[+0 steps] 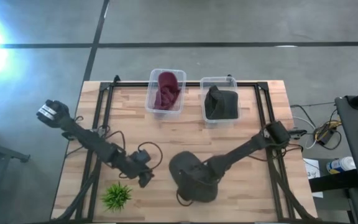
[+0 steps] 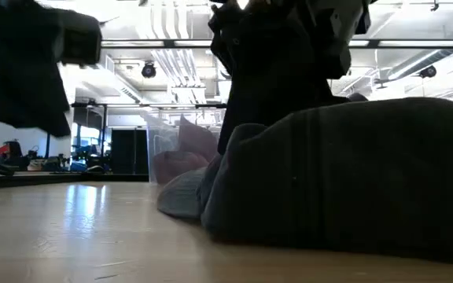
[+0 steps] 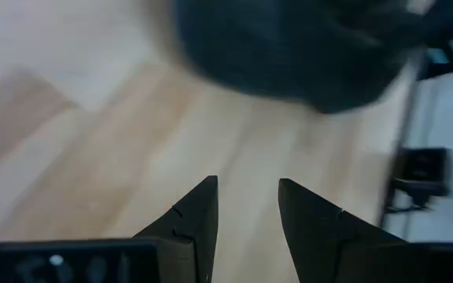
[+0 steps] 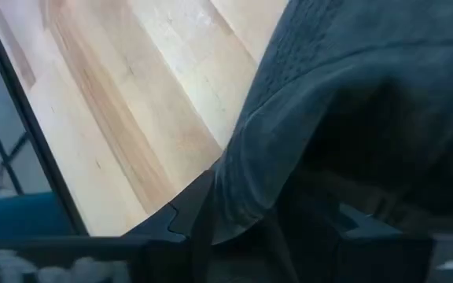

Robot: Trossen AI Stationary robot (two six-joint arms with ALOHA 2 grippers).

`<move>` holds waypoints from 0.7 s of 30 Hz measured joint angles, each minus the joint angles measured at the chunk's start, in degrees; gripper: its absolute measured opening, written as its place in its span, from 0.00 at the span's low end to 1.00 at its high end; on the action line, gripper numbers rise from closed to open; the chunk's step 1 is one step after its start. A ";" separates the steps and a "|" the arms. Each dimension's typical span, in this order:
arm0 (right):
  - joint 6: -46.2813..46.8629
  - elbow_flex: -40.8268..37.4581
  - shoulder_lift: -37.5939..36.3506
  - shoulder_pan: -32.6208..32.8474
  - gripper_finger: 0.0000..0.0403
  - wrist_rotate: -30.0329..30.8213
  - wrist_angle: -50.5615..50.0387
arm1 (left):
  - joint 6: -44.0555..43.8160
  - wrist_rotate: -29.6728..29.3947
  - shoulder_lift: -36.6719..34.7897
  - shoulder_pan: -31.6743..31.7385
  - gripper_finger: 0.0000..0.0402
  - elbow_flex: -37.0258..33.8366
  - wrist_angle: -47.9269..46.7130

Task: Pick & Place hat
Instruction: Put the black cap into the right transparent bin

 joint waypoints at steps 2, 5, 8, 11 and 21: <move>-2.64 0.59 -0.69 0.78 0.30 -0.17 -1.97 | 0.02 -1.63 -0.24 -0.99 0.32 1.02 0.60; -5.23 2.27 -2.67 2.48 0.29 -0.30 -5.65 | 0.33 -5.58 -0.58 -0.93 0.32 2.64 0.87; -5.90 3.94 -5.14 4.30 0.28 -0.42 -9.39 | 1.06 -9.35 -0.43 -0.11 0.32 3.32 2.97; -1.43 4.47 -7.39 5.79 0.28 2.78 -15.95 | 4.18 -8.76 0.39 2.46 0.32 2.94 8.25; 5.69 2.17 -3.22 6.49 0.27 2.06 -16.45 | 5.69 9.70 11.30 15.34 0.32 2.82 16.21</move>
